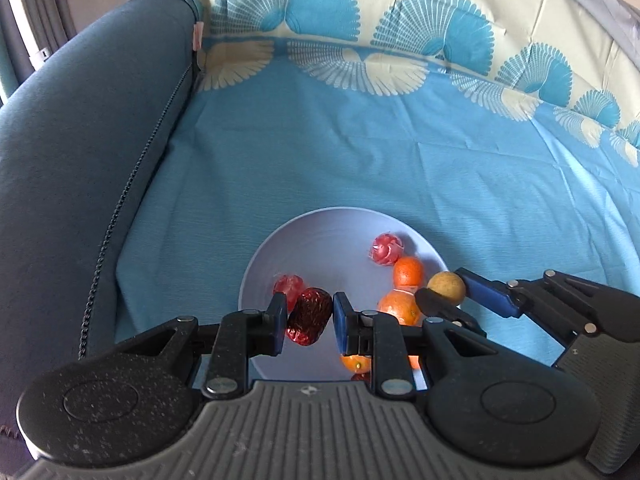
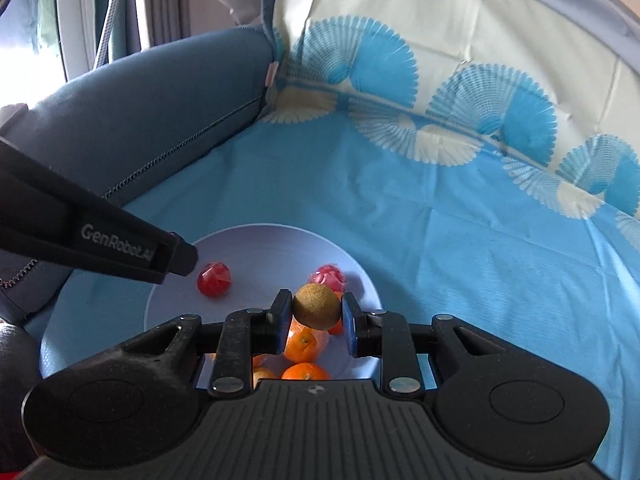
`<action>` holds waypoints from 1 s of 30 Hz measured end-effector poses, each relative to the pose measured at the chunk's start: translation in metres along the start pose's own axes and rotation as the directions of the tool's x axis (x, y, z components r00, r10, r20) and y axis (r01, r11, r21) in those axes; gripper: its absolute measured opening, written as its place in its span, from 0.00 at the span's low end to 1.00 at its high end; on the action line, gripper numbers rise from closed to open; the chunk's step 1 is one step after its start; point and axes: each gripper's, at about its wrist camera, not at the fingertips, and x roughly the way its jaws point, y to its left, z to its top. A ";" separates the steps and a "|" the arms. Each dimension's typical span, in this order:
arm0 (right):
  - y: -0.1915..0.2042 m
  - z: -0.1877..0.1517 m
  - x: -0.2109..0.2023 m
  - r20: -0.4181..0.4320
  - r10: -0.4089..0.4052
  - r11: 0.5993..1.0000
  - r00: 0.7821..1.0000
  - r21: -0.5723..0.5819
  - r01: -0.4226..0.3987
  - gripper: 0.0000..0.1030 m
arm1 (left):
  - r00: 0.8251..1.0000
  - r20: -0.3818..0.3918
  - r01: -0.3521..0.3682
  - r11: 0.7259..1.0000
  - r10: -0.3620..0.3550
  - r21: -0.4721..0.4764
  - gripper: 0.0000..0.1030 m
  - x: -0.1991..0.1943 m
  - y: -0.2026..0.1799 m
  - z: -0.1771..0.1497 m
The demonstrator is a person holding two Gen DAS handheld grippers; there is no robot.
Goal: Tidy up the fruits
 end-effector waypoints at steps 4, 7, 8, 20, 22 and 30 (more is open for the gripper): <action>0.003 0.003 0.016 -0.022 0.021 0.999 1.000 -0.045 -0.021 0.27 | 1.000 -0.014 0.015 1.000 -0.015 0.016 0.28 0.015 0.001 0.006; 0.009 0.004 0.021 -0.053 0.033 0.992 0.998 -0.118 -0.040 0.47 | 1.000 0.011 0.015 1.000 -0.015 0.024 0.94 0.012 0.003 0.007; 0.011 0.004 0.019 -0.052 0.021 0.991 0.998 -0.130 -0.027 0.64 | 0.999 0.039 -0.006 1.000 0.005 0.014 1.00 0.007 0.004 0.006; 0.020 -0.022 -0.084 -0.042 -0.069 0.998 0.997 -0.001 0.069 0.93 | 0.996 0.051 -0.072 0.996 0.075 -0.059 1.00 -0.086 0.020 -0.048; 0.018 -0.027 -0.105 -0.026 -0.080 0.995 0.996 0.054 0.081 0.94 | 0.997 0.044 -0.065 0.995 0.069 -0.073 1.00 -0.100 0.021 -0.057; 0.017 -0.038 -0.159 0.043 -0.114 0.985 0.993 0.136 0.107 0.96 | 0.990 0.083 -0.112 0.994 0.112 -0.008 1.00 -0.142 0.000 -0.088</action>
